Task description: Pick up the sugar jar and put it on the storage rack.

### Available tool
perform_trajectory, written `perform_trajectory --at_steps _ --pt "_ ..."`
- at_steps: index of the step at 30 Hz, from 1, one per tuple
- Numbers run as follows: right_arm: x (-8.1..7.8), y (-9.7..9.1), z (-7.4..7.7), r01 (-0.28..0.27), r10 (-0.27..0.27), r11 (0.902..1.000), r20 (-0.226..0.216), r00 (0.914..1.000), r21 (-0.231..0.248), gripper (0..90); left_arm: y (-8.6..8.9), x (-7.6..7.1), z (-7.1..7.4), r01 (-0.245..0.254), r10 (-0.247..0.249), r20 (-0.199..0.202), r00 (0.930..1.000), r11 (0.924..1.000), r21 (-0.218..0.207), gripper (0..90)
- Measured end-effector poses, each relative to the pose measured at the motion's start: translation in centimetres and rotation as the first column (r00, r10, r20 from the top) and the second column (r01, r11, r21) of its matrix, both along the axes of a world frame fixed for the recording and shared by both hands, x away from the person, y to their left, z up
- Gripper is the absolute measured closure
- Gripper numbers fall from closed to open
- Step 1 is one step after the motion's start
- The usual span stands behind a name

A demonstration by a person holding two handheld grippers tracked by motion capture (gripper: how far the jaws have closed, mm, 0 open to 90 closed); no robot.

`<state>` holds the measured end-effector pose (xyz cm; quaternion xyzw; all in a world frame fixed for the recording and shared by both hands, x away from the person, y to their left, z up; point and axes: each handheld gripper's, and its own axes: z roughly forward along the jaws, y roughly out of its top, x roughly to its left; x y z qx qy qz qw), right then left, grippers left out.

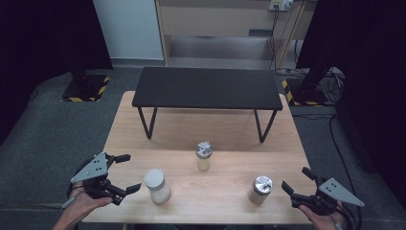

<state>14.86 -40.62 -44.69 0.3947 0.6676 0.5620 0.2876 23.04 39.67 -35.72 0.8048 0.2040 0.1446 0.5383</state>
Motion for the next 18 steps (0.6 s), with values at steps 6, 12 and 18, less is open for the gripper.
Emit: perform_trajectory --at_steps 6,12,18 --pt "0.0 0.0 0.0 0.001 -0.001 1.0000 0.001 1.0000 0.000 6.1 -0.6 0.7 -0.8 0.026 -0.026 -0.026 0.9993 0.9996 -0.007 0.0" --pt "0.0 0.0 0.0 0.001 -0.001 1.0000 0.002 1.0000 0.000 6.2 -1.3 1.1 -1.6 0.042 -0.042 -0.035 0.9985 0.9991 -0.009 0.3" --pt "-0.1 -0.1 -0.1 0.006 -0.006 0.9999 0.002 1.0000 0.009 6.3 -1.9 1.3 -2.3 0.047 -0.048 -0.045 0.9978 0.9989 -0.006 0.6"
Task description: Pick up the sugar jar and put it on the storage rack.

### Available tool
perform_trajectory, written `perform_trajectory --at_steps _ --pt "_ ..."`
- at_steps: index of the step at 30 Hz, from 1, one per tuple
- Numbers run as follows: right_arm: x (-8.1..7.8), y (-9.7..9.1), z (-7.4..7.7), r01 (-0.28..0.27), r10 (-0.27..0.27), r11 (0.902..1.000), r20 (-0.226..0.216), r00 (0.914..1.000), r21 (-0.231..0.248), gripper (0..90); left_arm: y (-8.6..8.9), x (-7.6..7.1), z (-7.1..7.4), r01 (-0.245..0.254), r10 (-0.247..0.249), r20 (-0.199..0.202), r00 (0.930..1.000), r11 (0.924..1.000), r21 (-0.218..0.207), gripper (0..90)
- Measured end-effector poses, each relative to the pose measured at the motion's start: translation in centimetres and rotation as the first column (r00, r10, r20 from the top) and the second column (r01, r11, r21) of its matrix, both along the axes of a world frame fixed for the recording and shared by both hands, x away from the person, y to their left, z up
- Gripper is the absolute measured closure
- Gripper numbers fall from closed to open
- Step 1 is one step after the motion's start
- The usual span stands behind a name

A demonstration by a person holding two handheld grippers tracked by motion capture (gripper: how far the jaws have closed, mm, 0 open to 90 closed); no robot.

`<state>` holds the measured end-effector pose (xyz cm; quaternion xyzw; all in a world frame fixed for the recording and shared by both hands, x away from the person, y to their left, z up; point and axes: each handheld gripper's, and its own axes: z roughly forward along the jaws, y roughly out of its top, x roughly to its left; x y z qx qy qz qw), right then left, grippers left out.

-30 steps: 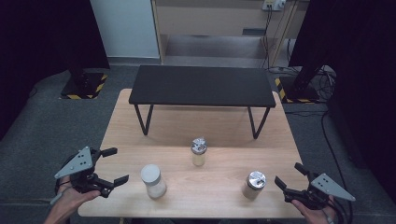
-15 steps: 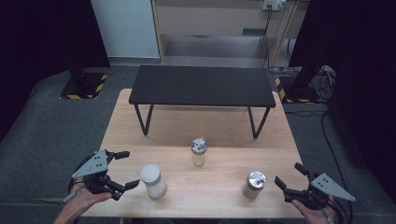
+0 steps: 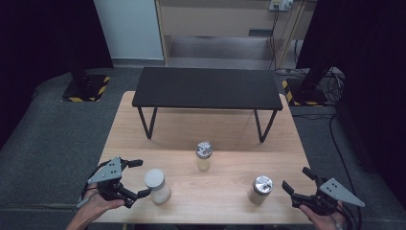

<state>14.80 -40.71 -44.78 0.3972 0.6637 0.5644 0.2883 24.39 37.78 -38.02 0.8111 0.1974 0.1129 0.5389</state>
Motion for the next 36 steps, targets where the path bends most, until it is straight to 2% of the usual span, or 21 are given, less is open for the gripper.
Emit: perform_trajectory --at_steps 9,24,29,36 --pt "0.0 0.0 0.0 0.001 -0.001 1.0000 0.000 1.0000 0.001 6.3 -0.6 0.4 -1.1 0.008 -0.009 -0.014 0.9999 0.9999 -0.011 1.7" --pt "0.0 0.0 0.0 0.001 -0.001 1.0000 0.001 1.0000 0.001 6.3 -1.5 0.8 -2.5 0.015 -0.016 -0.011 0.9998 0.9998 -0.013 7.0" --pt "0.0 0.0 0.0 0.001 -0.001 1.0000 0.001 1.0000 0.000 6.4 -1.7 1.0 -3.0 0.022 -0.022 -0.016 0.9996 0.9996 -0.015 9.7" --pt "0.0 0.0 -0.1 0.001 -0.001 1.0000 0.001 1.0000 -0.001 6.4 -2.0 1.2 -3.5 0.032 -0.032 -0.012 0.9994 0.9994 -0.011 18.1"
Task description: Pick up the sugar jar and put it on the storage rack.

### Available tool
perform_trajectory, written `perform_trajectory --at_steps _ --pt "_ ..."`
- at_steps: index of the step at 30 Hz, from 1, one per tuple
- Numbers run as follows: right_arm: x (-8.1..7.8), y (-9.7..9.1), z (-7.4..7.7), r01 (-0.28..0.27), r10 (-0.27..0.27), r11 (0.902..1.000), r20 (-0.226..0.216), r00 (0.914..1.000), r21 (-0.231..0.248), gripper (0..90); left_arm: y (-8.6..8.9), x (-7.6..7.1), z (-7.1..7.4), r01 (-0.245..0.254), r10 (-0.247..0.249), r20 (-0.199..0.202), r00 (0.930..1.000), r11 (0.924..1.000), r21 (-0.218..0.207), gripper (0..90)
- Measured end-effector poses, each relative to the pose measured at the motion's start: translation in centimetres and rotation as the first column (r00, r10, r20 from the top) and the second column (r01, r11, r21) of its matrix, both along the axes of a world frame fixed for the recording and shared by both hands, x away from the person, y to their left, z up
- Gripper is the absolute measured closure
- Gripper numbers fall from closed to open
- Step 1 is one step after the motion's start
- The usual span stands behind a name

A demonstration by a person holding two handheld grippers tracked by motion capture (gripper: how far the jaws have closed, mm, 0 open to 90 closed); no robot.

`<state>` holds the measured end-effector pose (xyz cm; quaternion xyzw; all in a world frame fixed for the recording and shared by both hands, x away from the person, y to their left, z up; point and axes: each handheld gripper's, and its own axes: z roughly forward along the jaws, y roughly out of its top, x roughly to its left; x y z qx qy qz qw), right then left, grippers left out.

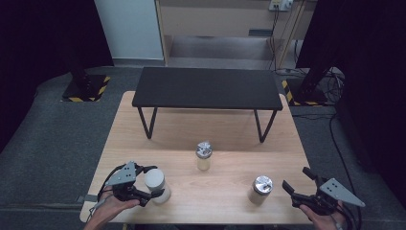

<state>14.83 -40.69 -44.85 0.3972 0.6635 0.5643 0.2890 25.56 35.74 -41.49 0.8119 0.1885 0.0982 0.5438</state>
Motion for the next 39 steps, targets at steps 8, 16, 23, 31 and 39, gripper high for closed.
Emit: perform_trajectory --at_steps 8,16,23,31,39 --pt "0.0 0.1 0.0 0.000 0.000 1.0000 -0.001 1.0000 -0.001 6.4 0.2 0.0 -0.6 -0.005 0.005 0.021 0.9998 0.9998 -0.020 32.1" --pt "0.0 0.1 0.0 -0.001 0.001 1.0000 -0.004 1.0000 -0.002 6.4 0.0 -0.3 -0.5 -0.017 0.017 0.026 0.9995 0.9997 -0.018 32.5" --pt "0.0 0.1 0.0 -0.003 0.002 1.0000 -0.004 1.0000 -0.003 6.4 0.3 -0.2 -0.3 -0.027 0.027 0.006 0.9996 0.9994 -0.022 32.6" --pt "0.0 0.1 0.0 -0.003 0.003 1.0000 -0.004 1.0000 -0.004 6.4 0.5 -0.1 0.2 -0.025 0.025 0.004 0.9997 0.9993 -0.026 32.6" --pt "0.0 0.1 0.0 -0.003 0.003 1.0000 -0.004 1.0000 -0.004 6.4 0.8 0.4 1.7 -0.022 0.022 0.002 0.9998 0.9992 -0.034 32.6"
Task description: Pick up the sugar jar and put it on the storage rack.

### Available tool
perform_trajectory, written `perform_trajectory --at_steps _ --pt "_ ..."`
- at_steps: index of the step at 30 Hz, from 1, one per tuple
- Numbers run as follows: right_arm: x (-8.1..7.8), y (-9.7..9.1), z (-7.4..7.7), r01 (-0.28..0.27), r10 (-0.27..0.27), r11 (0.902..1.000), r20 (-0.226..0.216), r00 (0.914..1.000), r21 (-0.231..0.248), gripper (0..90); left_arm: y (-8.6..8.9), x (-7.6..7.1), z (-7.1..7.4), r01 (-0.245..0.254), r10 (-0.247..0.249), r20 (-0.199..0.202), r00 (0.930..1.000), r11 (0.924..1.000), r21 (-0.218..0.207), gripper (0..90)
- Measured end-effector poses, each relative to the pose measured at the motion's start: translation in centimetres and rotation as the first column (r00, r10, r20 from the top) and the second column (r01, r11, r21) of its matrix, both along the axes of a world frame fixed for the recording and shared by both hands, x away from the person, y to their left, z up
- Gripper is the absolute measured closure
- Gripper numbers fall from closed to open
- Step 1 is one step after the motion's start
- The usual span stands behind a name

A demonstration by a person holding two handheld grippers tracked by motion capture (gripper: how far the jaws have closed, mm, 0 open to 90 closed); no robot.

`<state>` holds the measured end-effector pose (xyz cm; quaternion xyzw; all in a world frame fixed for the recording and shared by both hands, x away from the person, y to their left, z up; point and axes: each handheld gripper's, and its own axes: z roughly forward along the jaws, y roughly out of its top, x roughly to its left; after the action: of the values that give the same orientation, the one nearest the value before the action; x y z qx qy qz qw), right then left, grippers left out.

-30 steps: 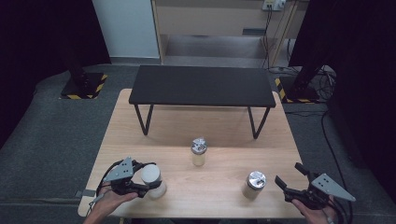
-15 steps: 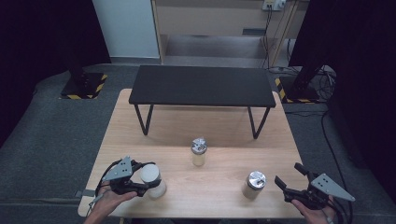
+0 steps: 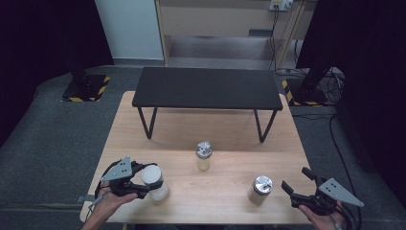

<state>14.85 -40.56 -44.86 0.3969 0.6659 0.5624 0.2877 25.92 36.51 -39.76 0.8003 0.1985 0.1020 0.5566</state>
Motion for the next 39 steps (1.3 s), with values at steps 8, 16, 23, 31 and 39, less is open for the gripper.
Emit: perform_trajectory --at_steps 8,16,23,31,39 --pt "0.1 0.0 0.0 -0.003 0.003 1.0000 0.000 1.0000 -0.001 6.5 0.3 0.6 1.9 0.006 -0.006 0.000 1.0000 0.9999 -0.012 32.6" --pt "0.1 0.0 0.0 -0.003 0.003 1.0000 -0.001 1.0000 -0.002 6.5 0.3 1.3 4.0 0.006 -0.006 0.008 1.0000 0.9999 -0.012 32.6" --pt "0.1 0.0 0.0 -0.003 0.003 1.0000 0.000 1.0000 -0.002 6.6 -0.3 2.0 5.9 0.012 -0.012 0.007 0.9999 0.9999 -0.005 32.6" --pt "0.1 0.0 0.0 -0.003 0.003 1.0000 -0.001 1.0000 -0.001 6.6 -1.0 2.9 7.8 0.024 -0.024 0.013 0.9996 0.9997 -0.008 32.6" --pt "0.1 0.0 -0.1 -0.003 0.003 1.0000 -0.001 1.0000 0.000 6.7 -1.6 3.9 9.3 0.026 -0.026 0.003 0.9997 0.9997 -0.003 32.6"
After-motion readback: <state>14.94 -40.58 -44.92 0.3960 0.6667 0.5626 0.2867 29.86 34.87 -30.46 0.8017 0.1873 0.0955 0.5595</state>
